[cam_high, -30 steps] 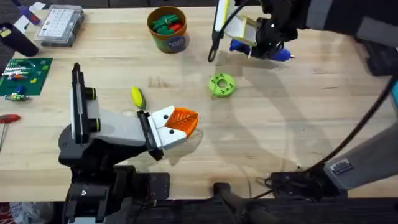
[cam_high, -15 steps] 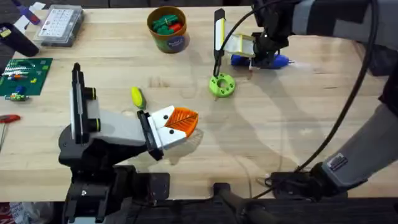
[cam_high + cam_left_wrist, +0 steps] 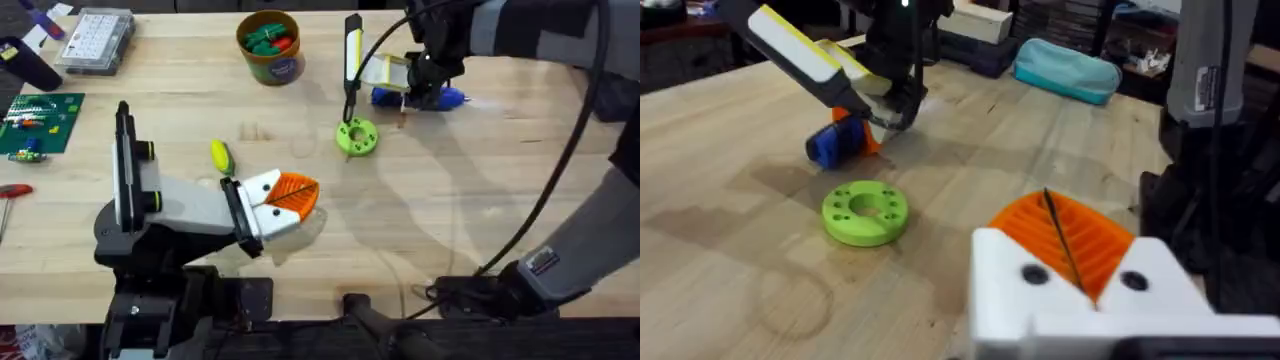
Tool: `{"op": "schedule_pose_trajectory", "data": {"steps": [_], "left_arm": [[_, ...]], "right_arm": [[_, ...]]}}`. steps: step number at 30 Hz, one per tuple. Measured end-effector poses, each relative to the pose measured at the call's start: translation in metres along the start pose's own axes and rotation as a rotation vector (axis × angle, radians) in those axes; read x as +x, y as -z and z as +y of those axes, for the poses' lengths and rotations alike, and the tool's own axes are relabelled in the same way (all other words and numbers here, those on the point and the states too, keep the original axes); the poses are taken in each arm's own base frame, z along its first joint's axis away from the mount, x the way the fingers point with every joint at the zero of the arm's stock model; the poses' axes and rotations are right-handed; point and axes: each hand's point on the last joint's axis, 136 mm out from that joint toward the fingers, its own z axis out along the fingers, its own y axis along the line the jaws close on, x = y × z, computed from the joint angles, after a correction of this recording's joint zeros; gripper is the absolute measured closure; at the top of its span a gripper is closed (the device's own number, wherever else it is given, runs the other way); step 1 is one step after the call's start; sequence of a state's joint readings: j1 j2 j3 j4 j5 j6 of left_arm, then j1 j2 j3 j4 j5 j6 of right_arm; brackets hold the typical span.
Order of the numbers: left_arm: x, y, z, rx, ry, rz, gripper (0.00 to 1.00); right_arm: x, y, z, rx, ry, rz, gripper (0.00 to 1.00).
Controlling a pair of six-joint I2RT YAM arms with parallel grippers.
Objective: Pick up the gripper from the table and insert it into the empty holder that is missing its gripper. Then pick up a screw, insert it into the mounting hole, and use the screwdriver to tighten it. Finally, clean up the table by picking up the vegetable and placing it into the bucket.
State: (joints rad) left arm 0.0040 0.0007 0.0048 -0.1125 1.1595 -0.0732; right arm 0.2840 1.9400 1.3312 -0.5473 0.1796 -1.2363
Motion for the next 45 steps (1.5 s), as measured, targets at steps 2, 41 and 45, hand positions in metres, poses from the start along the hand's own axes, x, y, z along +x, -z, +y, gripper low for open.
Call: {"op": "schedule_pose_trajectory", "data": {"steps": [2, 41, 45], "left_arm": [[0.000, 0.000, 0.000, 0.000, 0.004, 0.000, 0.690], [-0.082, 0.039, 0.050, -0.503, 0.284, 0.392, 0.014], [-0.085, 0.055, 0.056, -0.593, 0.387, 0.558, 0.014]], "right_arm": [[0.001, 0.002, -0.003, 0.012, -0.002, 0.004, 0.614], [0.043, 0.294, 0.085, 0.264, -0.706, -0.284, 0.015], [0.054, 0.310, 0.101, 0.273, -0.775, -0.320, 0.015]]}}
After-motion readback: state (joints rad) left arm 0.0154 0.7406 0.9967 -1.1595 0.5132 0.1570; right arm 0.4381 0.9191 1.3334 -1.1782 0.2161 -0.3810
